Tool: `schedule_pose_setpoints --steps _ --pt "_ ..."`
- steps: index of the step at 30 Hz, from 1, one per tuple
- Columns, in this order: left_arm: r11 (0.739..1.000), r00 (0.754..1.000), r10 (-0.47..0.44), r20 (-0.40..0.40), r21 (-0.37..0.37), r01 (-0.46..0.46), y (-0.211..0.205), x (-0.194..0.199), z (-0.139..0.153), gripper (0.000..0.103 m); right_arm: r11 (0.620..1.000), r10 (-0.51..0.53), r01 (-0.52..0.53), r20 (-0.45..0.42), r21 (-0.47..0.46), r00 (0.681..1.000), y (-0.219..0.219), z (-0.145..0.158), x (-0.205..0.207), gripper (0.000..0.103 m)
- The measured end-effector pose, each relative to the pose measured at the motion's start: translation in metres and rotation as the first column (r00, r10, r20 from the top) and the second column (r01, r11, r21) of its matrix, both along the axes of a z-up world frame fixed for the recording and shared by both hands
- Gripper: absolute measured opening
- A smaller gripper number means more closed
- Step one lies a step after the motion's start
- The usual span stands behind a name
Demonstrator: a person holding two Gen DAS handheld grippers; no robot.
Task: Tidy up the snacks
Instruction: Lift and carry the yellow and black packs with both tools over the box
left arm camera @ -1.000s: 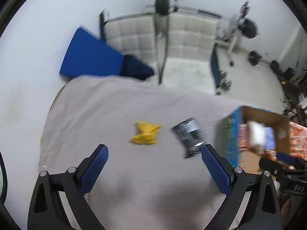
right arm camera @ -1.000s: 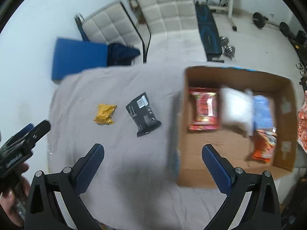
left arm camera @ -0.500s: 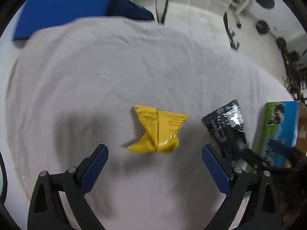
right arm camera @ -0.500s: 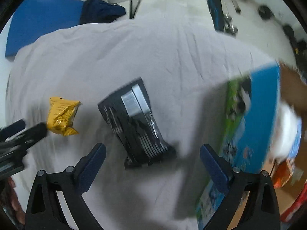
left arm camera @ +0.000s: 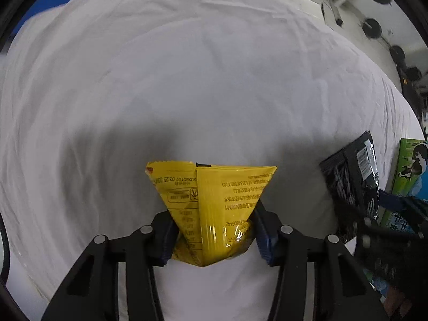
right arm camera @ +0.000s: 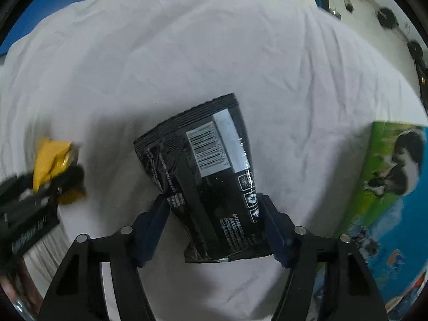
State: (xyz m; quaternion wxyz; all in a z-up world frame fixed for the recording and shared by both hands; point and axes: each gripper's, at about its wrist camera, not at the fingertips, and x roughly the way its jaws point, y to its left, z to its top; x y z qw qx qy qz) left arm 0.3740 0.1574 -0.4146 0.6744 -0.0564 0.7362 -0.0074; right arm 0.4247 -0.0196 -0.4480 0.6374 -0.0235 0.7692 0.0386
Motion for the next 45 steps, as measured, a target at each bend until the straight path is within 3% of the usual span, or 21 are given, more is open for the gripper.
schedule_pose_setpoints --steps 4,6,8,17,19,22,32,38,45 --pt "1.000 1.000 0.014 0.023 -0.004 -0.014 0.001 -0.013 0.002 0.047 0.993 -0.114 0.114 -0.025 0.005 0.993 -0.003 -0.001 -0.003 0.067" --pt "1.000 1.000 0.002 0.028 0.011 -0.002 -0.002 -0.017 0.003 0.047 0.986 -0.168 0.169 -0.032 0.014 0.985 -0.008 -0.003 -0.002 0.071" --pt "0.999 0.999 -0.012 0.031 0.031 0.011 -0.005 -0.022 0.002 0.047 0.986 -0.162 0.163 -0.043 0.020 0.986 -0.008 -0.007 -0.001 0.078" --pt "0.996 0.998 -0.047 0.038 0.076 0.044 -0.016 -0.019 0.001 0.047 0.993 -0.095 0.092 -0.040 -0.068 0.995 0.014 -0.013 -0.001 0.077" --pt "0.996 0.998 -0.044 0.039 0.081 0.041 -0.016 -0.017 0.002 0.047 0.993 -0.098 0.095 -0.036 -0.068 0.995 0.017 -0.013 -0.005 0.075" --pt "0.996 0.998 -0.035 0.047 0.086 0.031 -0.024 -0.013 0.002 0.046 0.994 -0.088 0.086 -0.031 -0.072 0.996 0.025 -0.003 -0.010 0.058" --pt "0.996 0.998 -0.030 0.057 0.086 0.025 -0.030 -0.029 0.006 0.039 0.996 -0.044 0.043 -0.007 -0.074 0.999 0.035 0.011 -0.022 0.050" --pt "0.997 0.994 -0.022 0.106 0.079 0.014 -0.032 -0.040 0.028 0.039 0.999 -0.009 0.010 0.024 -0.045 1.000 0.037 0.022 -0.038 0.049" --pt "0.999 0.977 -0.003 0.214 0.032 -0.004 -0.038 -0.060 0.093 0.039 0.998 0.032 -0.037 0.106 0.047 0.994 0.032 0.087 -0.068 0.049"
